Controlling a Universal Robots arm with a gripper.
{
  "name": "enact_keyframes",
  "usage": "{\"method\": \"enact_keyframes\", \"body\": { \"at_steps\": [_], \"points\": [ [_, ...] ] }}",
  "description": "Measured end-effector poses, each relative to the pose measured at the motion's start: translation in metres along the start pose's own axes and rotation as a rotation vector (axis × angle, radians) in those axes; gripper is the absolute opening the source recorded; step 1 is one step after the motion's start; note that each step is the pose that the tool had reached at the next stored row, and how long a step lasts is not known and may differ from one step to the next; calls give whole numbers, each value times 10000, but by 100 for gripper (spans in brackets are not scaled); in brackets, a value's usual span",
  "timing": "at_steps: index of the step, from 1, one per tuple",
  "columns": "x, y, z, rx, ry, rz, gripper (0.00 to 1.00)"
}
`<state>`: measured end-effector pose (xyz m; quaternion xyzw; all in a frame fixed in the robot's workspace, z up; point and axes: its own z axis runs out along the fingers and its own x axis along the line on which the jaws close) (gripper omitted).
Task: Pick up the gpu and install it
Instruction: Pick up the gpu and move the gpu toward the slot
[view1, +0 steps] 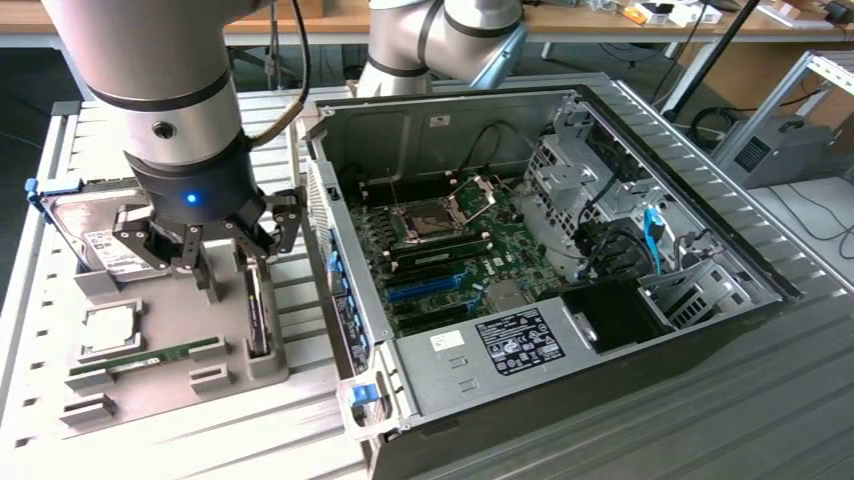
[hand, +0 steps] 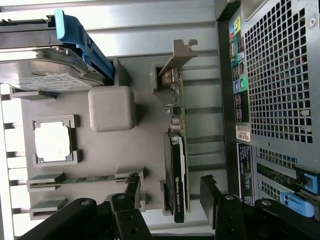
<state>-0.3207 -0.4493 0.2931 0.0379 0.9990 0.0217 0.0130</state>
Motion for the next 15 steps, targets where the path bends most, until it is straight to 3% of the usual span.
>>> {"method": "enact_keyframes", "body": {
  "at_steps": [10,15],
  "points": [
    [2,-3,75,1,1,1,60],
    [-81,3,84,-2,-2,0,60]
  ]
}}
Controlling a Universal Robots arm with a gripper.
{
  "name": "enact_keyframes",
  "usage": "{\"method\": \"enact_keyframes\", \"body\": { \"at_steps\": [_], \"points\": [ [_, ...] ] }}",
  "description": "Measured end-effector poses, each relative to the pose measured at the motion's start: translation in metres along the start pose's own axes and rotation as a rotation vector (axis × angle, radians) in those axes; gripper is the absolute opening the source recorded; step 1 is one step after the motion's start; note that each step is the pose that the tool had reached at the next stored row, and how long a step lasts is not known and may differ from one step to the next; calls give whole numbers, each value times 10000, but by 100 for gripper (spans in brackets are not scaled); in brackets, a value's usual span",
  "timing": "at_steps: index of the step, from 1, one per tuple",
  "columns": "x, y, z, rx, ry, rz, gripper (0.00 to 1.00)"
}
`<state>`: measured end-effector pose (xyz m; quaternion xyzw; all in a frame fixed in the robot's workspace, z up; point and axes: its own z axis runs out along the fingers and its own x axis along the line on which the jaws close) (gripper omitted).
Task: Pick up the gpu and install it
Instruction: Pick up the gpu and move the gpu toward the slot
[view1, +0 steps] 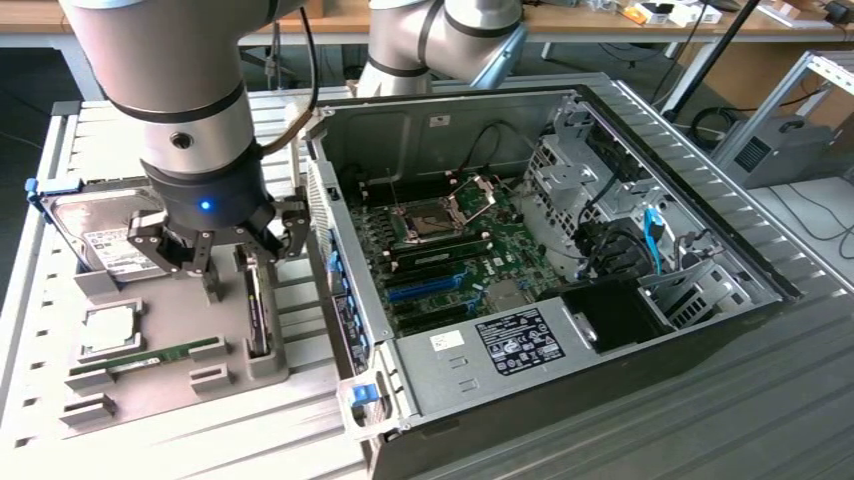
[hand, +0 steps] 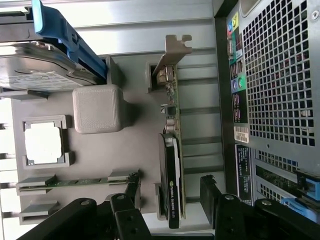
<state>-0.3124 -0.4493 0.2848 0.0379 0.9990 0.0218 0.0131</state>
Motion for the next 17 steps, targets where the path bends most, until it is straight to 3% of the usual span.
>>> {"method": "enact_keyframes", "body": {
  "at_steps": [6,17],
  "points": [
    [-28,2,23,2,1,1,60],
    [-24,-8,221,1,1,1,60]
  ]
}}
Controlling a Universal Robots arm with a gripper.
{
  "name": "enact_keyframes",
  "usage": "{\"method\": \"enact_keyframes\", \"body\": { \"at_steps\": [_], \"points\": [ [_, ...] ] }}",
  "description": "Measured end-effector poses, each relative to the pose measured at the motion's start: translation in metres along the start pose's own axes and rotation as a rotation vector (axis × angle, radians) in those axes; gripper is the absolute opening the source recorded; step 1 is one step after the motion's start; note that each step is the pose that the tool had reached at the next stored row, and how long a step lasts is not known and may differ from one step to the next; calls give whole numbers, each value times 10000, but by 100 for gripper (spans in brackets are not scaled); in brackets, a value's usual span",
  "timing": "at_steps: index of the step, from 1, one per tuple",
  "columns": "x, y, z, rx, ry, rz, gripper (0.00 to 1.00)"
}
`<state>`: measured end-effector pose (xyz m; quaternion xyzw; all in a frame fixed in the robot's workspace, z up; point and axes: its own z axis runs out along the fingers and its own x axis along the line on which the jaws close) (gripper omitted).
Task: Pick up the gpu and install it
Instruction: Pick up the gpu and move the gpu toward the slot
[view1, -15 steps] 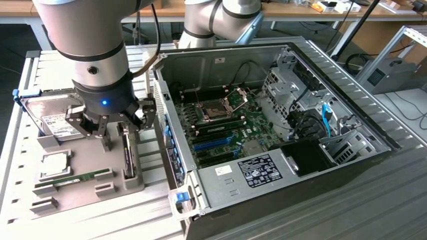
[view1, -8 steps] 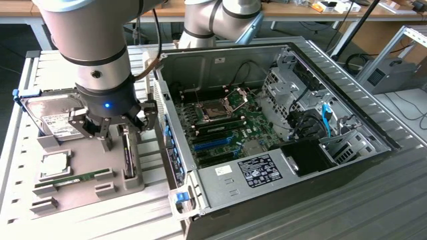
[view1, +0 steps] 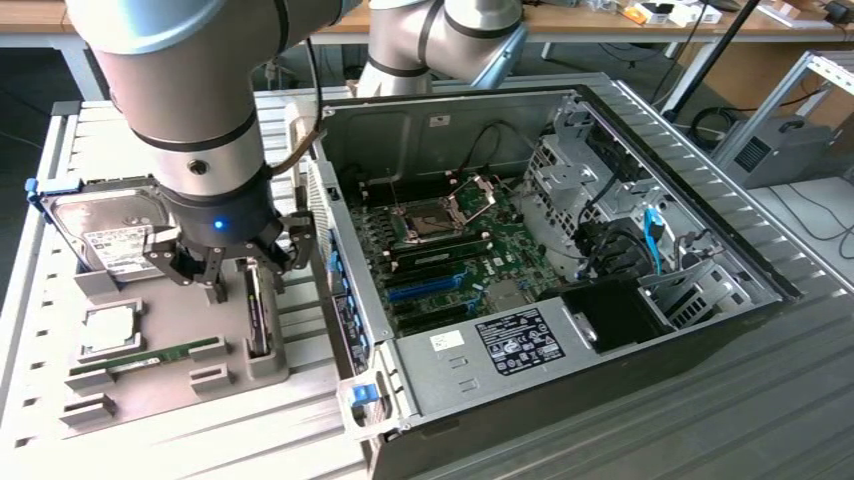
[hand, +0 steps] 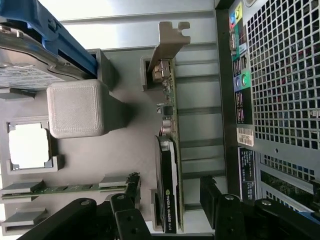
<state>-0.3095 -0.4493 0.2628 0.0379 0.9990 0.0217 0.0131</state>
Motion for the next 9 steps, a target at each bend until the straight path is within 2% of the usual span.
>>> {"method": "enact_keyframes", "body": {
  "at_steps": [9],
  "points": [
    [3,-6,130,1,1,0,60]
  ]
}}
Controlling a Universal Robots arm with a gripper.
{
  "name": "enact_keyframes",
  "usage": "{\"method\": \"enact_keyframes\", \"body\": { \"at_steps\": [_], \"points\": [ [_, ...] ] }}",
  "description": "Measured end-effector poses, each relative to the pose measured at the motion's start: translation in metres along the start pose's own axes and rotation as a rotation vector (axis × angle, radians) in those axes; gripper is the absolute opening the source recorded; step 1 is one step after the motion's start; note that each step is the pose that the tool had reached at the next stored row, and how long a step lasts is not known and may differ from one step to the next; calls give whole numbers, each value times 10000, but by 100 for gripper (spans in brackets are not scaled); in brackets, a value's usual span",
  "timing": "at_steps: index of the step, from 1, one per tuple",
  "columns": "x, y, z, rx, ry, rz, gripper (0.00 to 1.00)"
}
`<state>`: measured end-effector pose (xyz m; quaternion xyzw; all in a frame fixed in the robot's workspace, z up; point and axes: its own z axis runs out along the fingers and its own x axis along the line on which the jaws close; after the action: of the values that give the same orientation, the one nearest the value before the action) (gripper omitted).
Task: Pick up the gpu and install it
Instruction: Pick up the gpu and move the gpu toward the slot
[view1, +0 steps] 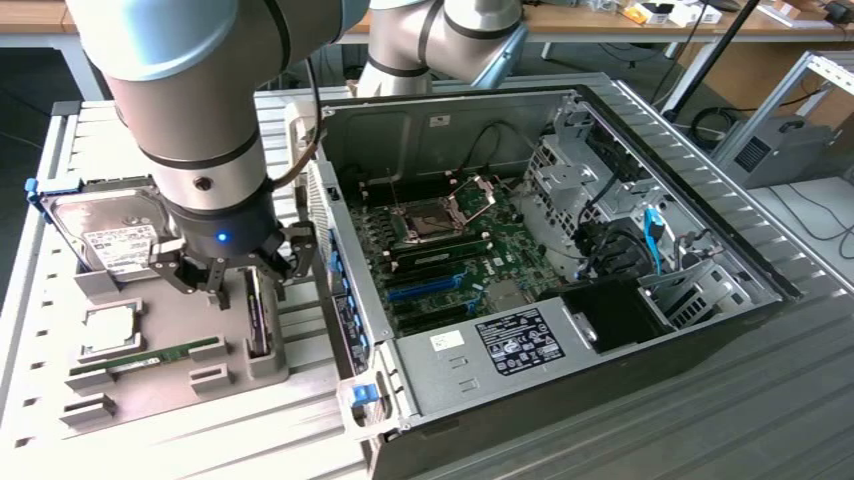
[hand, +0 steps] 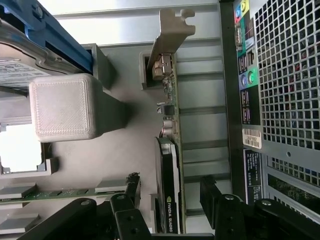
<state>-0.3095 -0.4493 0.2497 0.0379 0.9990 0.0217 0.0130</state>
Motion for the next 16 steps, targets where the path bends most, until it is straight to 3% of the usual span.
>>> {"method": "enact_keyframes", "body": {
  "at_steps": [16],
  "points": [
    [9,78,88,-1,-1,13,60]
  ]
}}
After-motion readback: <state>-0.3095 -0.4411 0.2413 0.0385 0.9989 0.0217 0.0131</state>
